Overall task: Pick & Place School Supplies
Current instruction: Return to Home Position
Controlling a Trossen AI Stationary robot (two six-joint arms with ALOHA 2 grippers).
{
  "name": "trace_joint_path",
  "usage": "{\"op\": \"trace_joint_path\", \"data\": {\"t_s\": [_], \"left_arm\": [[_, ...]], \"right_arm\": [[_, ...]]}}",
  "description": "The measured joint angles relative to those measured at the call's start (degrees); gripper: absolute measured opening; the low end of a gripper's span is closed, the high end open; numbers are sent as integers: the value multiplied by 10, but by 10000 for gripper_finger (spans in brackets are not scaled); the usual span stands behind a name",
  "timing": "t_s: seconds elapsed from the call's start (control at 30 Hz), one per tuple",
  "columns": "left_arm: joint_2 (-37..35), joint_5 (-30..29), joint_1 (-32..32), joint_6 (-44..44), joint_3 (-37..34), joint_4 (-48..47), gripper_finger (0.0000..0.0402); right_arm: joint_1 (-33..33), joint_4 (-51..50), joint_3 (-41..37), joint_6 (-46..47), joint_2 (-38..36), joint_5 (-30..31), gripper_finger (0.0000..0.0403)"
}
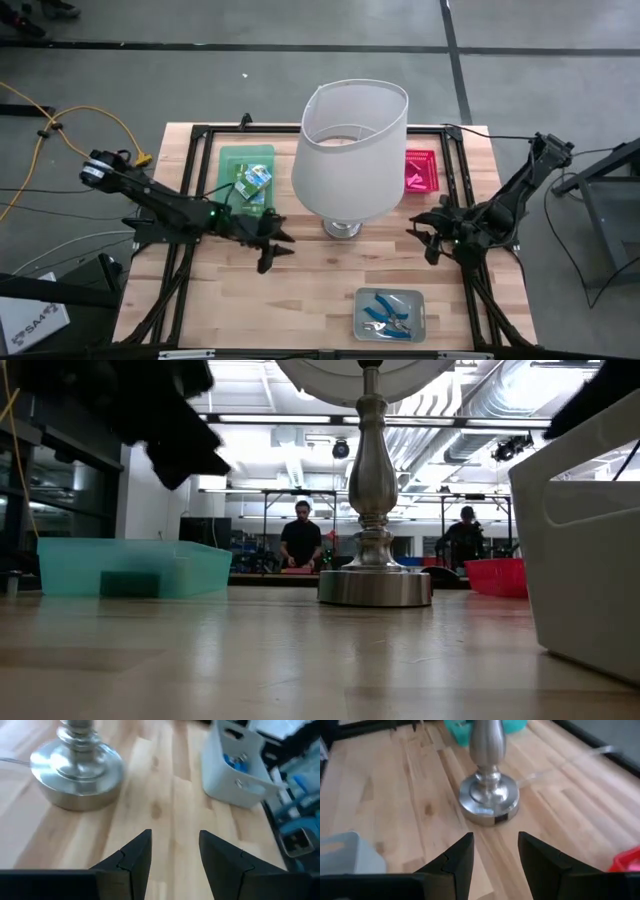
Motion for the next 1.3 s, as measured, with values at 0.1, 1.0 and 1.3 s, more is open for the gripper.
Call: {"op": "trace_joint_path", "data": {"t_s": [0.1,1.0,1.3], "left_arm": [[-16,1,26,-7,-24,2,159],[-40,-6,61,-5,-36,50,159],[-40,-6,61,-5,-36,59,159]], "right_arm": [[0,15,-39,14,-35,-1,145],[-38,314,-266,-287,-333,-172,119],[-137,384,-301,-361,-339,-225,119]]}}
